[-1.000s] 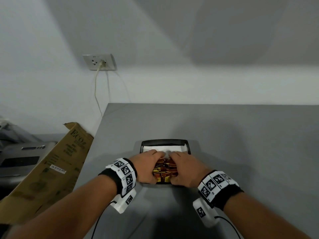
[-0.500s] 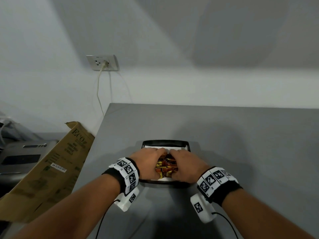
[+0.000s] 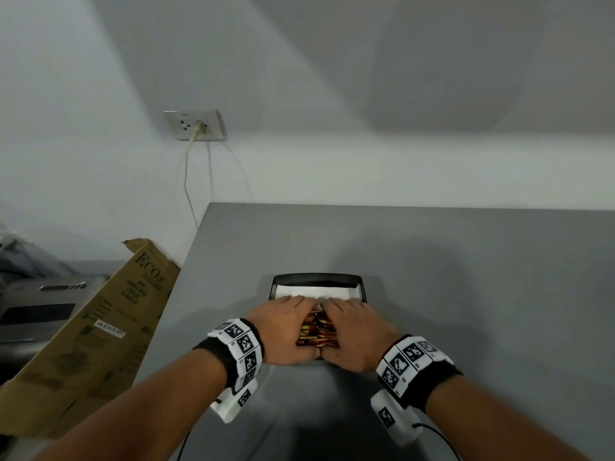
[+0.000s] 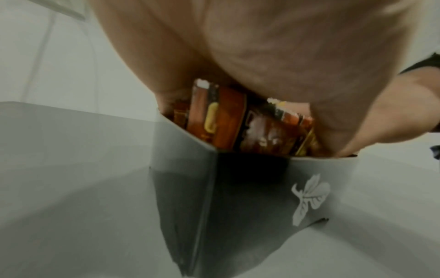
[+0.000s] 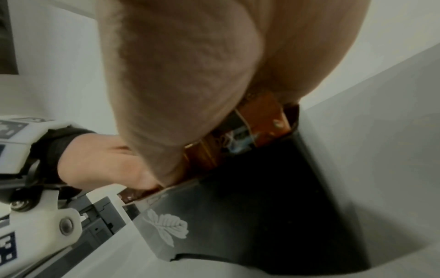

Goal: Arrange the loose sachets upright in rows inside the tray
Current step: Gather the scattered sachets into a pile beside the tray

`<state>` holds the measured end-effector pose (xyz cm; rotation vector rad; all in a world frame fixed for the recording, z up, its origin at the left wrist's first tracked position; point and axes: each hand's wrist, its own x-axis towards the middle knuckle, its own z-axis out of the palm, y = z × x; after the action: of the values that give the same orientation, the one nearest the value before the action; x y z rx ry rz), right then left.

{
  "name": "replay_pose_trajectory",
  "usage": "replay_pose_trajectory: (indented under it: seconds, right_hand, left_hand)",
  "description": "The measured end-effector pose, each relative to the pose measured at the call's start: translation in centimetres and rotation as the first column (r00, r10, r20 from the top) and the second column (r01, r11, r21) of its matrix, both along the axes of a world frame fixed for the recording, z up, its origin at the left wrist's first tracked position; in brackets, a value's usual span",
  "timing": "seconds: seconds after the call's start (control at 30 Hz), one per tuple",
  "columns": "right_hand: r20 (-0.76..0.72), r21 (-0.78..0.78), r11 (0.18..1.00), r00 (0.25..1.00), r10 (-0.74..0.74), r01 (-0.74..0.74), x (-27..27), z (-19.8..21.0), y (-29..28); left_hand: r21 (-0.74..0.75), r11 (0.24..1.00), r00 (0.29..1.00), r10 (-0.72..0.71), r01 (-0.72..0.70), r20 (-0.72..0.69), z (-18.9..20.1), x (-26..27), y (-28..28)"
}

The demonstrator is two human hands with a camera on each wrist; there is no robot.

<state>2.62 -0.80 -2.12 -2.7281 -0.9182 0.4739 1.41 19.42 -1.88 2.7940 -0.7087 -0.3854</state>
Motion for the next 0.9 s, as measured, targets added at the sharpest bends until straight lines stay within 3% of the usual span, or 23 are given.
replay_pose_trajectory:
  seconds: [0.13, 0.53, 0.73, 0.9]
  right_hand:
    - [-0.012, 0.019, 1.0, 1.0, 0.025, -0.024, -0.2, -0.3, -0.6]
    - [0.056, -0.067, 0.997, 0.997, 0.048, -0.044, -1.7, -1.4, -0.1]
    - [0.001, -0.021, 1.0, 1.0, 0.019, -0.019, -1.3, -0.6, -0.6]
    - [-0.11, 0.157, 0.983, 0.991, -0.082, 0.098, 0.1, 2.1, -1.5]
  left_hand:
    - [0.034, 0.998, 0.999, -0.047, 0.048, -0.023, 0.2, -0.5, 0.4]
    - [0.081, 0.997, 0.999, 0.002, -0.006, 0.038, -1.2, -1.1, -0.1]
    - [0.031, 0.999, 1.0, 0.01, -0.011, 0.011, -0.7, -1.0, 0.3]
    - [-0.066, 0.998, 0.998, 0.02, -0.024, -0.057, 0.9, -0.8, 0.7]
